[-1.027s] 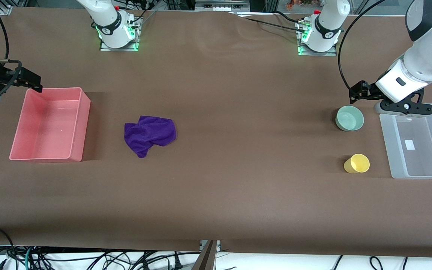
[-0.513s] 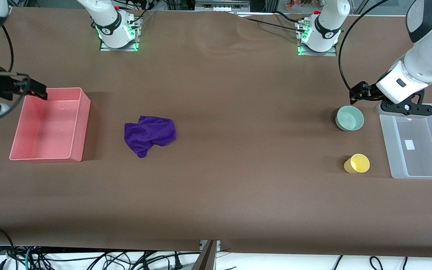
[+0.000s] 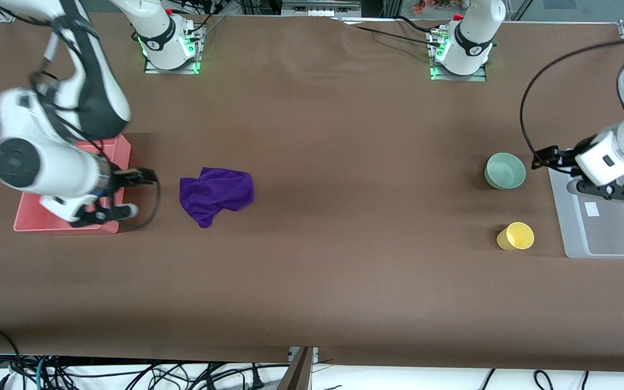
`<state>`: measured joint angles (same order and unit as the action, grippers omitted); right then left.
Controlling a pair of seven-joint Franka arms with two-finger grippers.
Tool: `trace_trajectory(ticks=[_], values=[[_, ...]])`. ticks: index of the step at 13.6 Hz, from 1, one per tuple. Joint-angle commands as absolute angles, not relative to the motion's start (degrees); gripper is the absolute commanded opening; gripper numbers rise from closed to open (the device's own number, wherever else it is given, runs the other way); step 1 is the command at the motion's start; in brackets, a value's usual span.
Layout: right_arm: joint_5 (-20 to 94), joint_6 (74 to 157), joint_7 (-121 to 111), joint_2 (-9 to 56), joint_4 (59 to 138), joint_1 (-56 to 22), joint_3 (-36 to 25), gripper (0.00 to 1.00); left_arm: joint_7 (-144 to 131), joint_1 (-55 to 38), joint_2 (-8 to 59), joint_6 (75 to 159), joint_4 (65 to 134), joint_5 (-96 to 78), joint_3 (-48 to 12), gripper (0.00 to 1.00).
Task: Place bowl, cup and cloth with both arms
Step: 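Grasp the purple cloth with the right gripper while the left gripper grasps the bowl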
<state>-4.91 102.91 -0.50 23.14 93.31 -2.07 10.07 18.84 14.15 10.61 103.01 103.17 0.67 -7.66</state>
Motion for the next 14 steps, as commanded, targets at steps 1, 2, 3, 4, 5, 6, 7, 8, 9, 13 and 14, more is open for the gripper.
trace_trajectory(ticks=[1,2,3,4,5,6,7,8,9,13,14], values=[[-5.0,116.3,-0.7,22.9,104.1,-1.7,12.6,1.0,30.8,17.0,13.2,110.3,107.3,2.1,-8.2,1.0],[-5.5,120.4,-0.7,24.7,105.9,-2.3,13.0,1.0,32.9,17.1,13.2,113.7,110.6,3.8,-8.3,1.0],[-5.7,123.0,-0.7,26.5,106.6,-3.4,13.0,1.0,33.9,17.7,13.2,118.2,114.7,5.4,-8.3,0.99],[-5.8,124.4,-0.6,28.0,106.7,-4.0,13.1,1.0,37.1,18.7,13.0,124.5,119.1,5.7,-8.3,0.99],[-5.9,125.5,-0.6,29.2,106.7,-4.7,13.0,1.0,40.7,19.3,13.2,130.6,123.0,5.8,-8.3,0.99],[-6.0,126.4,-0.6,30.0,106.8,-5.0,13.0,1.0,43.9,19.9,13.7,136.5,126.4,5.9,-8.3,0.99],[-6.0,127.0,-0.6,30.9,106.8,-5.2,13.0,1.0,46.5,20.6,15.3,140.8,128.0,5.9,-8.3,0.98],[-6.0,127.1,-0.6,31.5,106.8,-5.3,13.0,1.0,49.6,21.5,17.5,142.7,128.1,6.1,-8.3,0.94],[-6.2,127.5,-0.6,31.8,107.0,-5.4,13.0,1.0,53.1,22.7,19.5,144.2,127.8,6.2,-8.3,0.82],[-6.8,137.6,-1.3,32.7,112.0,-5.1,13.0,0.72,55.5,23.8,23.1,146.7,128.0,6.1,-8.4,0.03],[-6.8,138.1,-1.4,32.9,112.2,-5.1,13.0,0.35,55.5,24.0,23.1,146.5,128.0,6.1,-8.5,0.0]])
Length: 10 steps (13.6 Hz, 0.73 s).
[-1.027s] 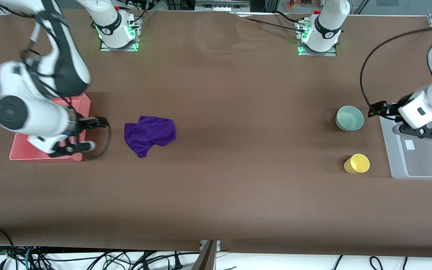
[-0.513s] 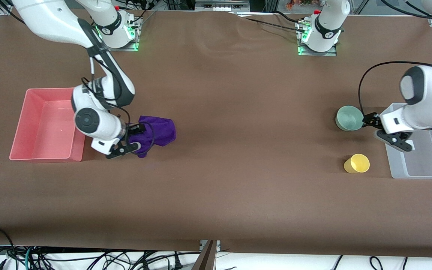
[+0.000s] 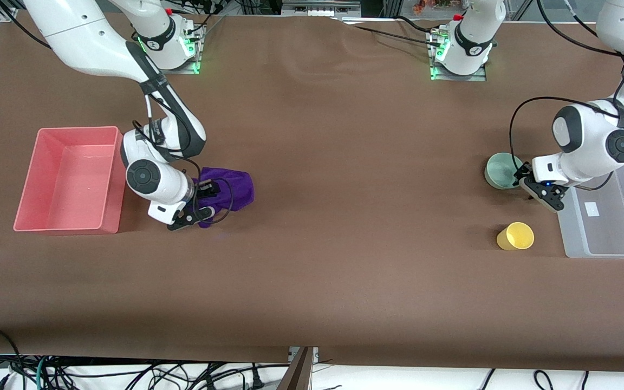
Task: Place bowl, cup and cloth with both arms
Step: 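Grasp the purple cloth with the right gripper while the left gripper grasps the bowl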
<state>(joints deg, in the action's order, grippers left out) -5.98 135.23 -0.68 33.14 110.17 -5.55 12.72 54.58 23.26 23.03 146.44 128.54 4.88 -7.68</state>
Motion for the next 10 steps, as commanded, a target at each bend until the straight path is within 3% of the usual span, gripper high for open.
trace_trajectory(ticks=[1,2,4,6,8,10], values=[[-6.8,138.0,-1.3,32.9,112.1,-5.0,13.0,0.08,55.6,24.0,23.0,146.5,127.8,6.1,-8.6,0.0],[-6.7,137.9,-1.2,32.8,112.1,-4.9,13.0,0.0,55.6,24.0,22.8,146.3,127.5,6.1,-8.7,0.0],[-6.7,136.9,-1.1,32.2,111.4,-4.8,13.0,0.0,55.5,23.9,20.6,144.8,127.2,6.2,-9.1,0.0],[-6.7,131.8,-1.3,30.3,109.0,-4.6,12.9,0.0,55.5,23.9,16.2,136.1,124.1,5.7,-9.9,0.0],[-6.6,120.7,-1.8,28.5,102.8,-3.8,12.9,0.0,57.2,24.0,14.7,121.3,114.8,5.5,-9.8,0.0],[-6.5,107.1,-2.5,26.3,94.6,-2.4,12.8,0.0,63.7,25.0,17.0,111.9,103.8,6.1,-9.5,0.0]])
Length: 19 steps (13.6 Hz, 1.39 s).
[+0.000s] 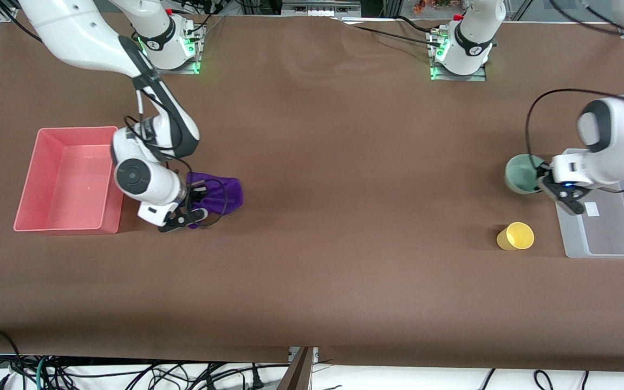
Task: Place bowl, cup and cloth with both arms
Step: 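Drop the cloth into the pink bin while the left gripper places the bowl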
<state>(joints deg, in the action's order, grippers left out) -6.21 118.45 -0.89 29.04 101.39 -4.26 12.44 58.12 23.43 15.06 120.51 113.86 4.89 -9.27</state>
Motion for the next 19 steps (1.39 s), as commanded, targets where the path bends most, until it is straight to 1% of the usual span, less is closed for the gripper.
trace_trajectory(ticks=[1,2,3,4,6,8,11,13,14,15,16,17,18,19], values=[[-6.5,99.7,-5.3,25.8,90.2,-1.2,12.7,0.0,66.7,26.6,18.4,110.3,99.9,6.2,-9.4,0.0],[-6.3,93.5,-9.8,25.6,85.8,-0.2,11.6,0.0,70.3,28.5,19.8,110.2,97.8,6.2,-9.4,0.0],[-6.3,87.5,-15.1,25.2,82.5,0.1,8.8,0.0,73.4,30.5,22.0,110.7,95.9,6.2,-9.4,0.0],[-6.5,82.8,-20.7,24.4,81.2,0.1,5.0,0.0,75.4,32.2,24.7,111.3,93.7,6.2,-9.3,0.0],[-6.4,81.4,-32.0,23.5,82.1,0.8,-3.6,0.0,79.6,34.9,30.3,113.5,89.9,7.6,-9.4,0.0],[-5.9,82.9,-39.6,23.6,84.5,1.1,-10.4,0.0,83.9,37.5,35.6,115.0,87.5,7.6,-9.4,0.0],[-6.1,89.2,-41.2,23.6,90.5,1.9,-14.3,0.0,90.0,39.6,41.1,124.1,86.7,7.0,-9.4,0.0],[-6.0,97.8,-43.0,24.1,95.2,2.5,-15.7,0.0,90.5,39.8,42.2,126.5,86.7,7.0,-9.4,0.0],[-5.8,101.6,-43.2,24.3,97.7,2.7,-16.1,0.0,90.2,39.9,42.5,126.6,86.7,6.9,-9.4,0.17],[-5.6,103.9,-43.0,24.3,99.4,2.7,-16.1,0.0,89.4,40.0,42.4,126.6,86.7,6.6,-9.5,0.83],[-5.5,104.2,-42.5,24.3,99.6,2.6,-16.1,0.16,89.4,39.8,41.9,126.0,86.3,6.2,-9.5,1.0],[-5.0,104.2,-42.4,24.3,99.4,2.6,-16.0,0.87,89.3,39.4,40.6,124.9,85.8,6.2,-9.8,1.0],[-2.9,103.5,-42.4,23.6,99.0,2.6,-16.0,1.0,88.9,38.9,38.2,121.2,85.6,6.1,-10.1,1.0],[-1.0,103.1,-42.4,22.2,98.4,2.6,-16.0,1.0,86.5,38.4,35.9,116.4,85.1,6.2,-11.1,1.0]])
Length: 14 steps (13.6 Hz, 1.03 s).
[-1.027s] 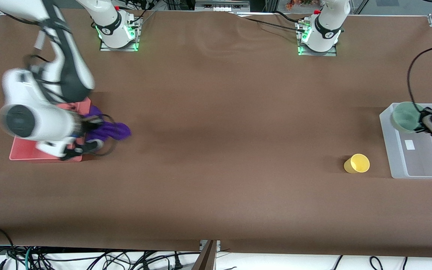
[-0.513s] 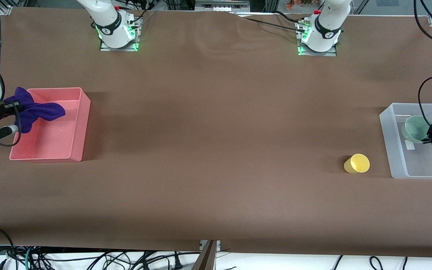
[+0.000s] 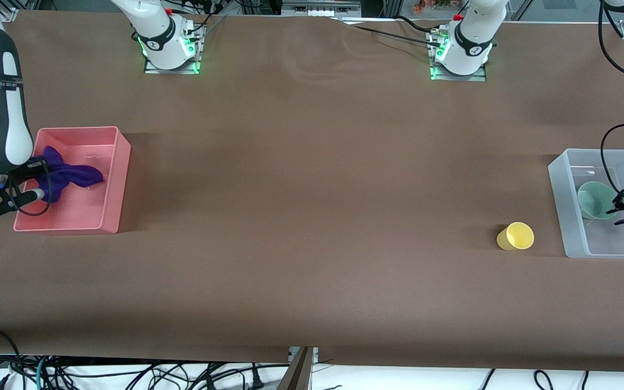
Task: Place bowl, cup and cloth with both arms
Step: 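Drop the cloth into the pink bin while the left gripper places the bowl, then grasp the yellow cup with the left gripper while the right gripper withdraws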
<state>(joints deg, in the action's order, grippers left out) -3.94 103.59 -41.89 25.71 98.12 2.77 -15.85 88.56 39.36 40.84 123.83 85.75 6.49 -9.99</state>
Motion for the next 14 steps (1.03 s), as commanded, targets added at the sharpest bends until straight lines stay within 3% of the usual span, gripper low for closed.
trace_trajectory(ticks=[1,3,6,8,11,13,14], values=[[0.3,101.5,-42.5,20.7,97.5,2.6,-16.0,1.0,82.8,37.6,33.5,112.3,84.8,6.2,-12.1,1.0],[1.2,95.8,-41.9,16.8,93.2,2.5,-13.6,1.0,73.1,34.5,30.2,106.8,84.6,6.3,-13.8,1.0],[0.4,84.3,-25.0,12.3,85.3,2.5,-4.9,1.0,56.1,27.2,29.8,106.1,85.0,6.4,-14.2,1.0],[-1.1,82.0,-16.7,9.1,84.6,2.5,0.0,1.0,42.3,22.6,32.1,107.2,85.3,6.9,-13.9,1.0],[-2.6,83.3,-16.1,3.8,83.4,2.4,1.3,1.0,31.1,20.7,37.6,114.9,85.7,6.9,-13.9,0.99],[-2.9,84.4,-16.2,2.5,83.6,2.4,1.3,1.0,30.3,20.7,40.4,119.2,85.8,6.9,-13.8,0.86],[-3.0,85.3,-16.6,1.9,84.2,2.5,1.3,1.0,30.3,20.9,41.8,121.1,85.8,6.9,-13.8,0.7]])
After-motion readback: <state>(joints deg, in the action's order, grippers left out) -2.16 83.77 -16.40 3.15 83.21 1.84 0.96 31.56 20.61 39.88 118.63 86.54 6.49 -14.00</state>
